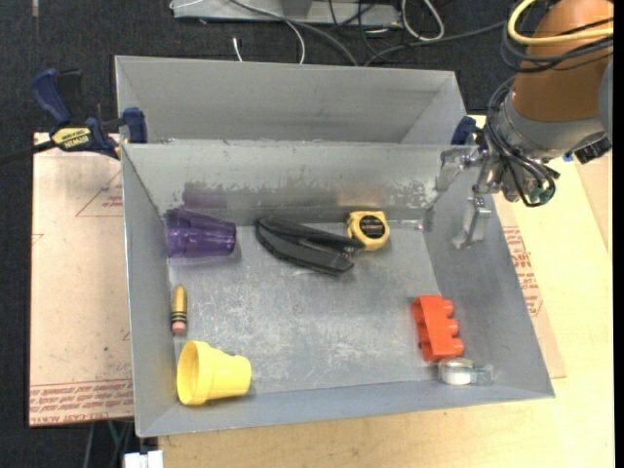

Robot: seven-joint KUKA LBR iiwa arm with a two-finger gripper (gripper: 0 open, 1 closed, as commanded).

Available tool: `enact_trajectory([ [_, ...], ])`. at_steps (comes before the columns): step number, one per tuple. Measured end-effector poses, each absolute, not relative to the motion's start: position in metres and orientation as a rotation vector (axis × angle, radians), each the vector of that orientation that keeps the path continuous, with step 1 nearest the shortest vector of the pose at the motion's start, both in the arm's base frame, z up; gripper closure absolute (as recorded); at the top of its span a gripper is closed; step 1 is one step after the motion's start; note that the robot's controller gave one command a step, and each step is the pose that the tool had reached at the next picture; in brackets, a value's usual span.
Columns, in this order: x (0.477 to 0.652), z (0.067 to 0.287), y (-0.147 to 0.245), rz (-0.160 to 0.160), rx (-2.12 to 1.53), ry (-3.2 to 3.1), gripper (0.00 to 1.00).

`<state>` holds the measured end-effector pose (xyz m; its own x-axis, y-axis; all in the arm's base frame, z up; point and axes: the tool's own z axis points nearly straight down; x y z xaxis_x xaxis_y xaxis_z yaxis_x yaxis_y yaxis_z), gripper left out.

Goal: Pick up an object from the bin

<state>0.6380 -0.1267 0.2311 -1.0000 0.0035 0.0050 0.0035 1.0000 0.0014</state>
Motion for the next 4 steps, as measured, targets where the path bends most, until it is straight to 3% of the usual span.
enact_trajectory([
  [1,0.639,0.236,-0.126,0.0,-0.002,-3.144,0.0],
  [2,0.644,0.152,-0.085,-0.002,-0.155,-3.144,0.0],
  [3,0.656,0.162,-0.024,0.004,0.108,-3.159,0.0],
  [4,0.642,0.121,0.004,-0.003,-0.147,-3.143,0.0],
])
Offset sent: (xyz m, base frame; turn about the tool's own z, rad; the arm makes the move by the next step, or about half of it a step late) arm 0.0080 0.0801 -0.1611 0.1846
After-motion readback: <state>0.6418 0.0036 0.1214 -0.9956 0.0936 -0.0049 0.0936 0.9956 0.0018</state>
